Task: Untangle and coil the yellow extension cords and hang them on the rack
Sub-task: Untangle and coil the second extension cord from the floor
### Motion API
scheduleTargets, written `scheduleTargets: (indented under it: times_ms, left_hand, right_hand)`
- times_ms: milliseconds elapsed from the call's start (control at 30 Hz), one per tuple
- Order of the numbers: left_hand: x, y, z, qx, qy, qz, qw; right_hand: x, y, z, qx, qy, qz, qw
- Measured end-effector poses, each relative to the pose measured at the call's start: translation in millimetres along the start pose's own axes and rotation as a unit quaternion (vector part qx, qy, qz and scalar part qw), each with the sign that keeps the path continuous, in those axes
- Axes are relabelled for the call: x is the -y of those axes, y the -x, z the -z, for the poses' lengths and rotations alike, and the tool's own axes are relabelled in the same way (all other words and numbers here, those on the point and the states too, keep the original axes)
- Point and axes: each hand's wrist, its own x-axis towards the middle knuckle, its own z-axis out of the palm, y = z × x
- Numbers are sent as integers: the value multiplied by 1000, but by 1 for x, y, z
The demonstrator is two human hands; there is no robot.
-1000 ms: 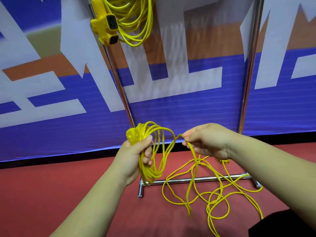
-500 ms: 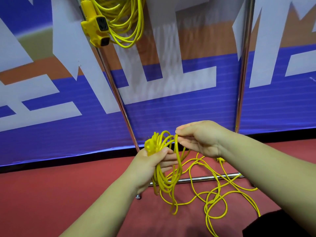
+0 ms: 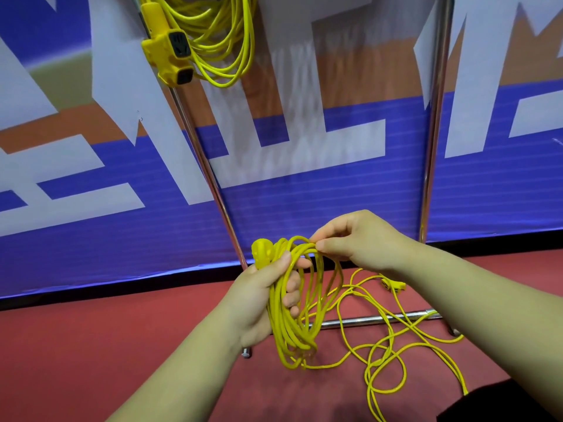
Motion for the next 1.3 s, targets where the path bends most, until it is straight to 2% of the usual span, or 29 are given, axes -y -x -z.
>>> scheduleTargets:
  times_ms: [200,400,600,633,733,800,900,1000,1100,1200,1300]
  left_hand:
    - [-6,5,5,13,-17,15,1000]
    - [-15,11,9,-22,-12,-15,1000]
    - [-33,14,17,-50,94,-97,990]
    - [-37,15,20,-54,113,-111,986]
    - [-48,20,28,-61,148,-147,976]
    - [-53,25,32,-61,165,-162,971]
    - [-58,31,37,-67,181,-180,965]
    - [-62,37,41,-72,197,-193,959]
    - [-63,41,48,-72,216,-195,954]
    - [-62,43,53,-69,224,-194,953]
    - [-64,46,59,-73,230,-204,949]
  right_hand:
    - [-5,-1,-4,37,-5,22,999]
    - [-1,1,-8,58,16,41,997]
    - [-6,-1,-21,-24,-41,73,996]
    - [-8,0,-24,1,-49,69,996]
    - [-20,8,-41,151,-54,24,987]
    - [-32,10,-55,203,-21,-3,979]
    - [-46,7,-76,225,41,-8,973]
    - [-53,5,-92,231,56,-13,971]
    - [-55,3,-107,209,105,0,972]
    - [-56,0,-117,186,73,5,980]
    - [-58,-3,-121,212,61,2,975]
